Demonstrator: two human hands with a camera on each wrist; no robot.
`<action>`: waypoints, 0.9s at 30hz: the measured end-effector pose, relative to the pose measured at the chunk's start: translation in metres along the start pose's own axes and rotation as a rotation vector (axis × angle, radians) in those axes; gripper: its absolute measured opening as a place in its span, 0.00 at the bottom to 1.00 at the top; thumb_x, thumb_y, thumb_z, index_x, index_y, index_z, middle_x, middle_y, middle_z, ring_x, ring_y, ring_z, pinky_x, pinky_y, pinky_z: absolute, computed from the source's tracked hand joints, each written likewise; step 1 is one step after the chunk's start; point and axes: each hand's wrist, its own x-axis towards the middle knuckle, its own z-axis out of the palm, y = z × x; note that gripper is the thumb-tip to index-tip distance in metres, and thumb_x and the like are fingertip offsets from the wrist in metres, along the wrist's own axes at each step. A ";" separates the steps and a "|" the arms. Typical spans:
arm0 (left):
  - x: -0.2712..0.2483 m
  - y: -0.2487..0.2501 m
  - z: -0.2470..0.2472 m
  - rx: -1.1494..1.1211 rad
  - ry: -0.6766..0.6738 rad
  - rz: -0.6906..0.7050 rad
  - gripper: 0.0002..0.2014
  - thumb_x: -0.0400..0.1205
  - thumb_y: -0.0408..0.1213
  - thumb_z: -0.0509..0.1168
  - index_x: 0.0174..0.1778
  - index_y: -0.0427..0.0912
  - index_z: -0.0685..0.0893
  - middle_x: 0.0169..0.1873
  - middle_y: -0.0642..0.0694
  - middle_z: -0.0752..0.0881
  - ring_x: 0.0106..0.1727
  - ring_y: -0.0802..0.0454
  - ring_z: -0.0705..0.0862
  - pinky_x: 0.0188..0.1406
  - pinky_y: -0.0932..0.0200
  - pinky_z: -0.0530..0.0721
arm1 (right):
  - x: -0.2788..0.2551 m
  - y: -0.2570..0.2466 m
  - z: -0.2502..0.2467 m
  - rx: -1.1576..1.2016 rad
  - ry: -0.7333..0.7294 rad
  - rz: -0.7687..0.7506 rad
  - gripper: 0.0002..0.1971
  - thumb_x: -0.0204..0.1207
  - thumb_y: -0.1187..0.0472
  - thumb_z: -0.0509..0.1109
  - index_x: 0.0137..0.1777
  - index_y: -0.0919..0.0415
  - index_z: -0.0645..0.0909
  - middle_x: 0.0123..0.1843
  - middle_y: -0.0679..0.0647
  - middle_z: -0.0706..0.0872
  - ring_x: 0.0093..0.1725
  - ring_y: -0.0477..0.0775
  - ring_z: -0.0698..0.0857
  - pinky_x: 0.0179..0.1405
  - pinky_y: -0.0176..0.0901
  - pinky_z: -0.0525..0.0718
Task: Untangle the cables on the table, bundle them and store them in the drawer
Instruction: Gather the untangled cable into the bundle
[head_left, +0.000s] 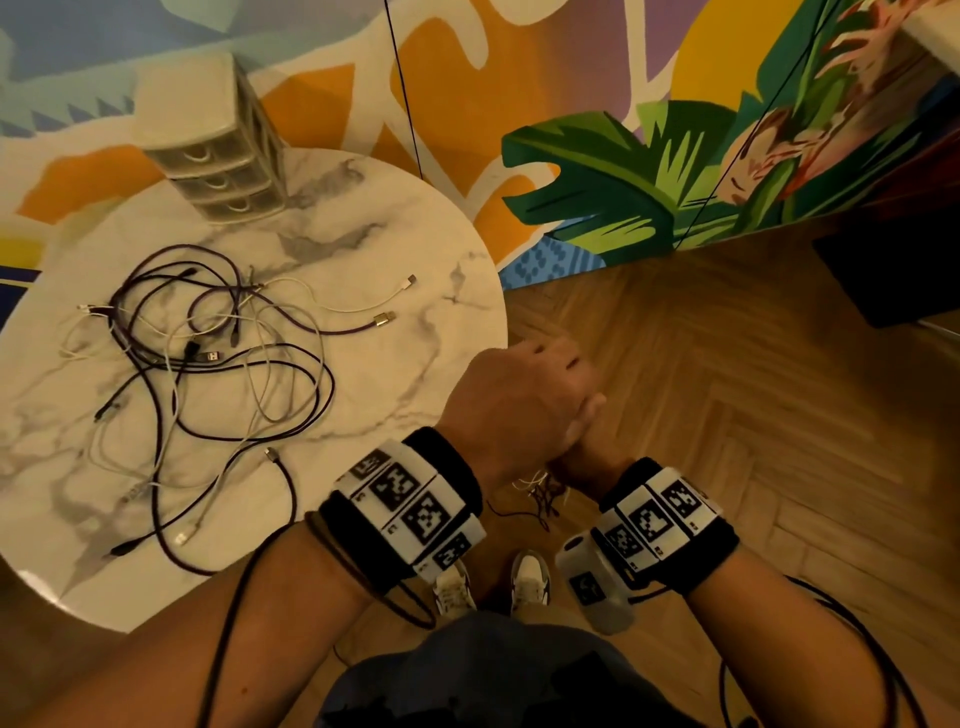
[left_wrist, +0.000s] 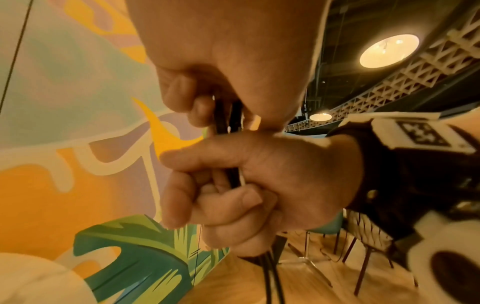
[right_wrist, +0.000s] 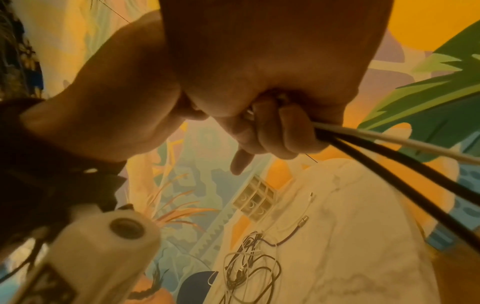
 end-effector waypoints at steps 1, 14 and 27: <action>0.001 -0.001 0.002 0.028 0.001 -0.023 0.10 0.80 0.47 0.65 0.39 0.44 0.82 0.35 0.47 0.83 0.26 0.51 0.81 0.22 0.62 0.63 | 0.000 -0.003 0.004 0.033 0.005 -0.028 0.14 0.79 0.68 0.64 0.62 0.75 0.75 0.59 0.69 0.81 0.48 0.35 0.82 0.45 0.18 0.74; -0.012 -0.020 0.020 0.026 -0.049 0.028 0.07 0.76 0.36 0.70 0.35 0.42 0.79 0.23 0.48 0.81 0.17 0.51 0.74 0.15 0.63 0.65 | 0.016 -0.001 0.028 0.043 0.043 -0.034 0.12 0.80 0.73 0.60 0.37 0.59 0.73 0.33 0.50 0.75 0.33 0.37 0.80 0.36 0.33 0.77; -0.031 -0.047 0.024 -0.808 0.060 -0.479 0.18 0.76 0.56 0.68 0.56 0.51 0.77 0.43 0.55 0.77 0.50 0.54 0.78 0.52 0.56 0.80 | 0.024 -0.032 0.029 0.053 -0.036 -0.261 0.13 0.80 0.67 0.60 0.42 0.47 0.76 0.39 0.45 0.80 0.38 0.36 0.83 0.37 0.31 0.80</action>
